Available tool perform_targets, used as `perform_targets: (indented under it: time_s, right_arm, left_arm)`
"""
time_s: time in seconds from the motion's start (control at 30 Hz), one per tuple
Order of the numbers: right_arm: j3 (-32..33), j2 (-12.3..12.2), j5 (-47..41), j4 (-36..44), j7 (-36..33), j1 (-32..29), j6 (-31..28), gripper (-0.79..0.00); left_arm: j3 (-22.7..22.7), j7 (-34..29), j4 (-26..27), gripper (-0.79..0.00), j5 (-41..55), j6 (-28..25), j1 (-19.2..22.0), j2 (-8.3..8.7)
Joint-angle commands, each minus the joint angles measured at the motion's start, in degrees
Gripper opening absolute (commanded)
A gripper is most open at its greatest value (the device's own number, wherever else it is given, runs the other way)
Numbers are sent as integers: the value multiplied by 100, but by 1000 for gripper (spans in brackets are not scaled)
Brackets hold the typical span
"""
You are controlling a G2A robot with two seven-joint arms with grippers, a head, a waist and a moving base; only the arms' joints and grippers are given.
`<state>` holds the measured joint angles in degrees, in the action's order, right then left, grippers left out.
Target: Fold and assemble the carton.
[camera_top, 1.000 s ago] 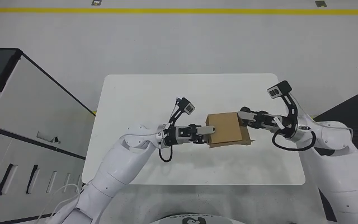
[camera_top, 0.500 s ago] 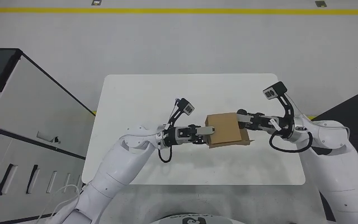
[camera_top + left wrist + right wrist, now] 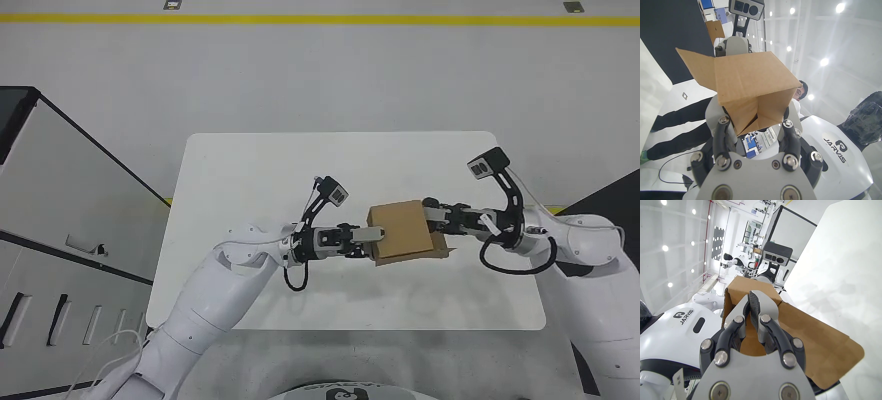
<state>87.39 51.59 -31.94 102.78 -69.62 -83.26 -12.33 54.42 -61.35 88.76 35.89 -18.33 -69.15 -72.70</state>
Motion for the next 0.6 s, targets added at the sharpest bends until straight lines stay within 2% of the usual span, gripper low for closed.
perform_targets:
  time_s: [0.0, 0.57]
  right_arm:
    - [-18, 1, 10, -7, -8, 19, 4, -785]
    - [-69, 0, 36, -10, -17, 52, 43, -785]
  left_arm:
    - [6, -3, 2, -785, 0, -5, -1, 2]
    - [56, -54, 10, -785, 22, -18, -46, 24]
